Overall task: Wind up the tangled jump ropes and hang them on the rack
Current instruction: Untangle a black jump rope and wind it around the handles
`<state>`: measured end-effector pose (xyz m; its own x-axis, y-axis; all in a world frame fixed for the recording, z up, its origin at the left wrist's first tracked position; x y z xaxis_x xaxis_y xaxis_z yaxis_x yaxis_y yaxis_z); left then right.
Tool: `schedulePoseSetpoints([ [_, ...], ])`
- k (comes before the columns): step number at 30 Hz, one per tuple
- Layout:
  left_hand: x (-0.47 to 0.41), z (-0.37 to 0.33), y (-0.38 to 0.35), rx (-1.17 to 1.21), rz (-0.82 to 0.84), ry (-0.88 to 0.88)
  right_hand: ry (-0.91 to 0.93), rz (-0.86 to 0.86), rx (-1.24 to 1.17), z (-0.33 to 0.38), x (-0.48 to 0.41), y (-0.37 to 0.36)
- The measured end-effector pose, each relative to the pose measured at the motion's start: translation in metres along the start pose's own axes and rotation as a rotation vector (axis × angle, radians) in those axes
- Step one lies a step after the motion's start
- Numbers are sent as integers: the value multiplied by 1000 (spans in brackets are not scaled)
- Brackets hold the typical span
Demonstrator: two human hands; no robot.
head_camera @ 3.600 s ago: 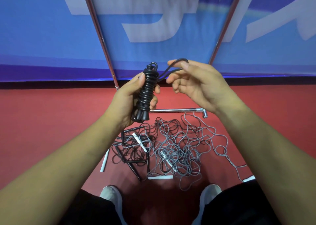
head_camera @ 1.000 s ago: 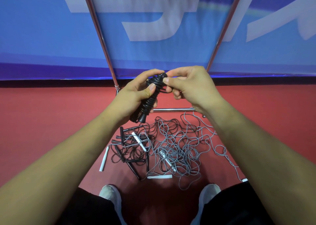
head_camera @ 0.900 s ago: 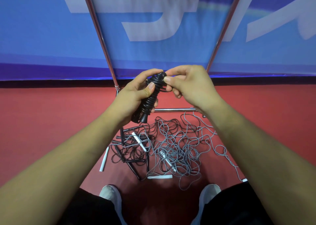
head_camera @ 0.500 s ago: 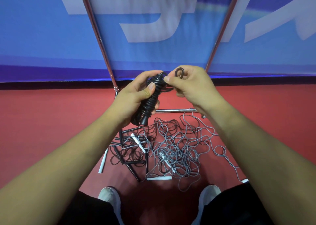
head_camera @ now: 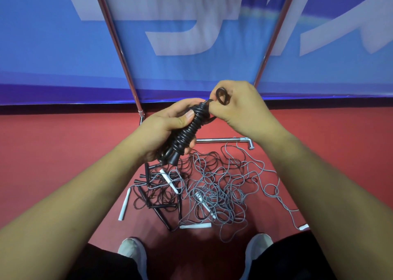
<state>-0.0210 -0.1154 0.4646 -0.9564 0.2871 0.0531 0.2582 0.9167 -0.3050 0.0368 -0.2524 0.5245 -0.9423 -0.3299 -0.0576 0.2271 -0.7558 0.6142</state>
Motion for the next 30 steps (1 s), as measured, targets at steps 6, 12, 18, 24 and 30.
schedulePoseSetpoints([
  [6, 6, -2, 11, 152, -125, -82, -259, 240, -868, -14, 3, -22],
  [12, 4, -11, 12, 172, -170, -150, -239, 246, -1079, -8, 4, -25],
  [18, 3, -8, 8, 124, -148, -156, -220, 154, -907, -13, 3, -21],
  [24, 3, -11, 16, 36, -177, -157, -259, 260, -842, -16, 2, -24],
  [30, 4, -14, 11, -102, -138, -149, -294, 273, -731, -21, 1, -24],
])
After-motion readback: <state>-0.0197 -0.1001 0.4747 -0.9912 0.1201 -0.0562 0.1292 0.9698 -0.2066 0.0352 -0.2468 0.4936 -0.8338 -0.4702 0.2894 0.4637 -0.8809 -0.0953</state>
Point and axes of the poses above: each hand's wrist, its own x-axis away from the middle knuckle, its own y-axis out of the back of the hand, z = x × y, the point moved 7 cm from there along -x, towards the middle knuckle, and after that the axes turned 7 degrees about -y, right-handed, at the moved point
